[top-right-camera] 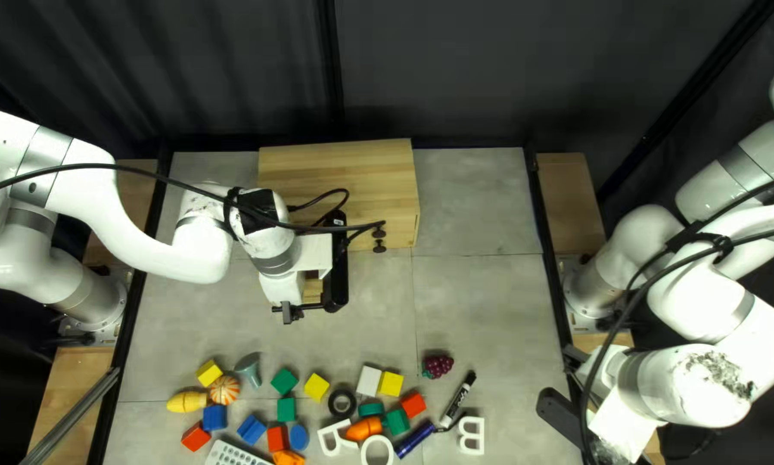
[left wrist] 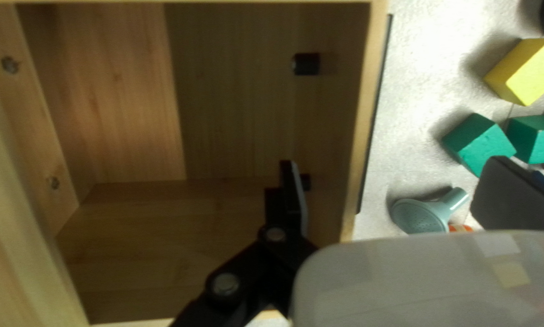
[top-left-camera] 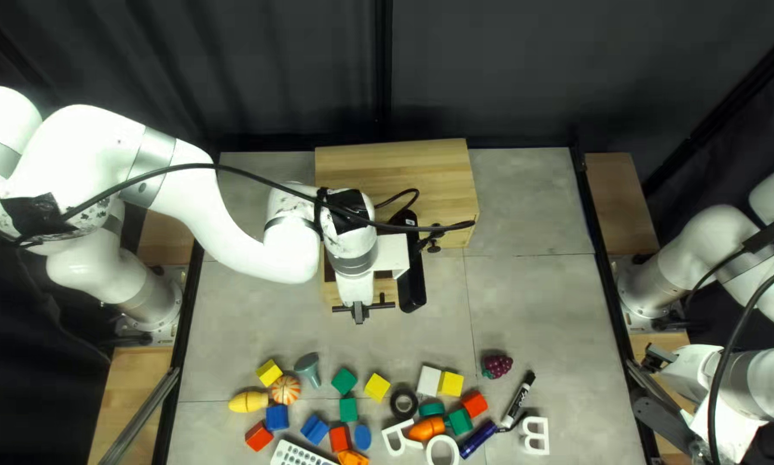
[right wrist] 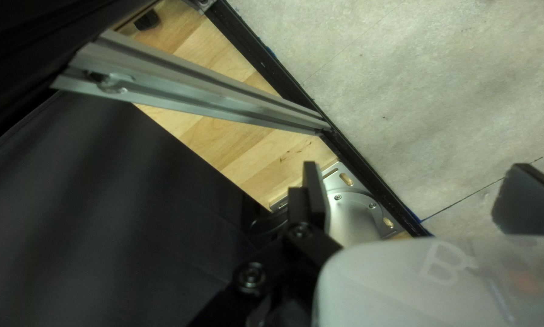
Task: Open drawers and place objects into drawer and close
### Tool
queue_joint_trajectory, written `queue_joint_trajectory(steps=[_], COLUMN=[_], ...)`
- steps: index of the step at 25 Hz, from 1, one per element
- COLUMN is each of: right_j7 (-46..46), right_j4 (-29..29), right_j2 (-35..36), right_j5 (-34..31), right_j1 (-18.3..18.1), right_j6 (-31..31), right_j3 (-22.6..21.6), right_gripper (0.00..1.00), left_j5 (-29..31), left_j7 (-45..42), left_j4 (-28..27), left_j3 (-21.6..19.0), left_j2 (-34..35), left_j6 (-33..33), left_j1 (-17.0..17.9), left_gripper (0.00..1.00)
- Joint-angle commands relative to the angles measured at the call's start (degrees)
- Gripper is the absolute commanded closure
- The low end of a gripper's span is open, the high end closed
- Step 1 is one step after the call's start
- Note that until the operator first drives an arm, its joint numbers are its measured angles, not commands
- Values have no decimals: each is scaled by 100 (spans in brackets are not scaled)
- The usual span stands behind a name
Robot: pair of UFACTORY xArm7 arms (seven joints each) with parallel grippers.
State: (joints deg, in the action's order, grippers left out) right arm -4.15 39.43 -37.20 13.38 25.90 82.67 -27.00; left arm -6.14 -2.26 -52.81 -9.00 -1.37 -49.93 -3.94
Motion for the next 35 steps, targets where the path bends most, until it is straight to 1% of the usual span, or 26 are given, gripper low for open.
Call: queue_joint_trajectory(steps=[1,16,21,28,32,35], right_j7=[0,0,0,0,0,0], right_j4=[0,0,0,0,0,0], right_j2=[0,0,0,0,0,0], right_j5=[0,0,0,0,0,0], right_j1=[0,0,0,0,0,0], right_j6=[0,0,0,0,0,0], right_j3=[0,0,0,0,0,0], right_gripper=[0,0,0,0,0,0], left_j5=[-54,-25,61,393,914,1174], left_j7=[16,-114,-244,-775,-1236,-1440], left_j4=[-64,-232,-372,-678,-611,-496], left_j3=[-41,-151,-169,-317,-434,-406], left_j2=[33,-14,90,283,372,321], left_j6=[-93,-220,-442,-920,-992,-836], left_j1=[39,152,171,293,365,331], left_gripper=[0,0,0,0,0,0])
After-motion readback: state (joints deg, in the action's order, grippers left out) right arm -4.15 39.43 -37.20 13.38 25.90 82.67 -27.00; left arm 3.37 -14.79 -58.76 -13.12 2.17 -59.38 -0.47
